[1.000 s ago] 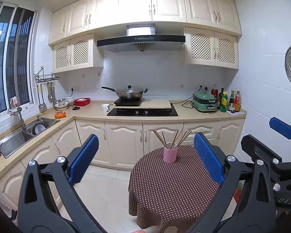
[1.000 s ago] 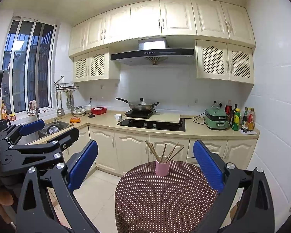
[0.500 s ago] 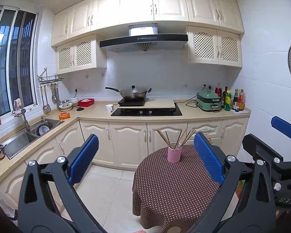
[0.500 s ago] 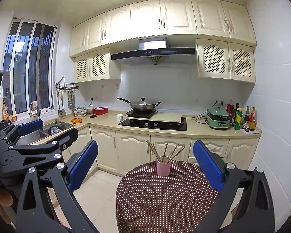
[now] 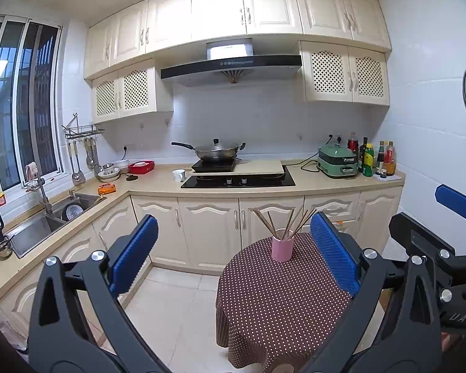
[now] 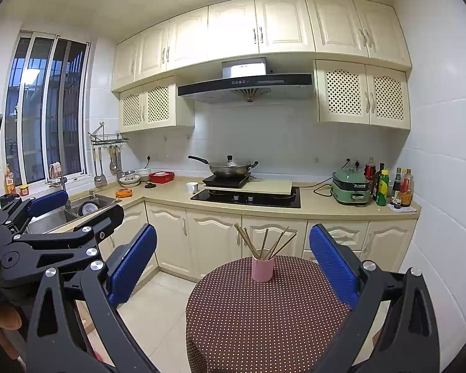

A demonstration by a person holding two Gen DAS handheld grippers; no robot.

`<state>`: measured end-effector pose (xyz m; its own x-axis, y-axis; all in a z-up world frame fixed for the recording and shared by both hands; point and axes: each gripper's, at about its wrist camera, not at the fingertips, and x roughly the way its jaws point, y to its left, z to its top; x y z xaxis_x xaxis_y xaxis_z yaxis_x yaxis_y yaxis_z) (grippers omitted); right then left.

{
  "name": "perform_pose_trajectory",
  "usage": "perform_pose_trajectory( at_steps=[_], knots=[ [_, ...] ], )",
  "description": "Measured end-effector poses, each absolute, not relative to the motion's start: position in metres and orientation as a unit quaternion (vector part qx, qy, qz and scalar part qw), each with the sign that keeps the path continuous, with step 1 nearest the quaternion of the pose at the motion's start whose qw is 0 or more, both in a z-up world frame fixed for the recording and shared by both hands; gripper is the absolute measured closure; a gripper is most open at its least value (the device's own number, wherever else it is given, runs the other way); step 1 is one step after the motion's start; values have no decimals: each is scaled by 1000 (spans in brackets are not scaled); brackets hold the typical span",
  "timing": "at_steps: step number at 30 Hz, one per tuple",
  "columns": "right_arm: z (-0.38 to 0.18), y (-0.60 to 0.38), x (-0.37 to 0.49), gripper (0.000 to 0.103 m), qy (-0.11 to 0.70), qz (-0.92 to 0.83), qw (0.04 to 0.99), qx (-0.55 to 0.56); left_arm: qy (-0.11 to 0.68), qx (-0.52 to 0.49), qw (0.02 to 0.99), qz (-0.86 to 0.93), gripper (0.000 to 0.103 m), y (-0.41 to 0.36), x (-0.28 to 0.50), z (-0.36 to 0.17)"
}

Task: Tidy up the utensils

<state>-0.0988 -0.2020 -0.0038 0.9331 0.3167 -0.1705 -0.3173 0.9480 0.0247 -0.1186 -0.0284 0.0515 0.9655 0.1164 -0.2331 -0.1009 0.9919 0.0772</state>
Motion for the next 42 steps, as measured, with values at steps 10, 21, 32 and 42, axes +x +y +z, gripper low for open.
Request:
perform_pose_trajectory(
  at_steps=[10, 21, 32, 42],
  knots=[
    [-4, -203, -97, 8, 90, 165, 982, 1, 123, 35, 990, 62, 6, -30, -115, 51],
    [-4, -204, -96, 8, 90, 168, 982, 1, 123, 36, 990, 65, 6, -33, -114, 52],
    [-5, -204, -95, 8, 92, 168, 982, 1, 125, 35, 989, 66, 6, -31, -114, 49],
    [-5, -204, -95, 8, 90, 167, 982, 1, 124, 35, 990, 65, 6, -31, -114, 49]
  ],
)
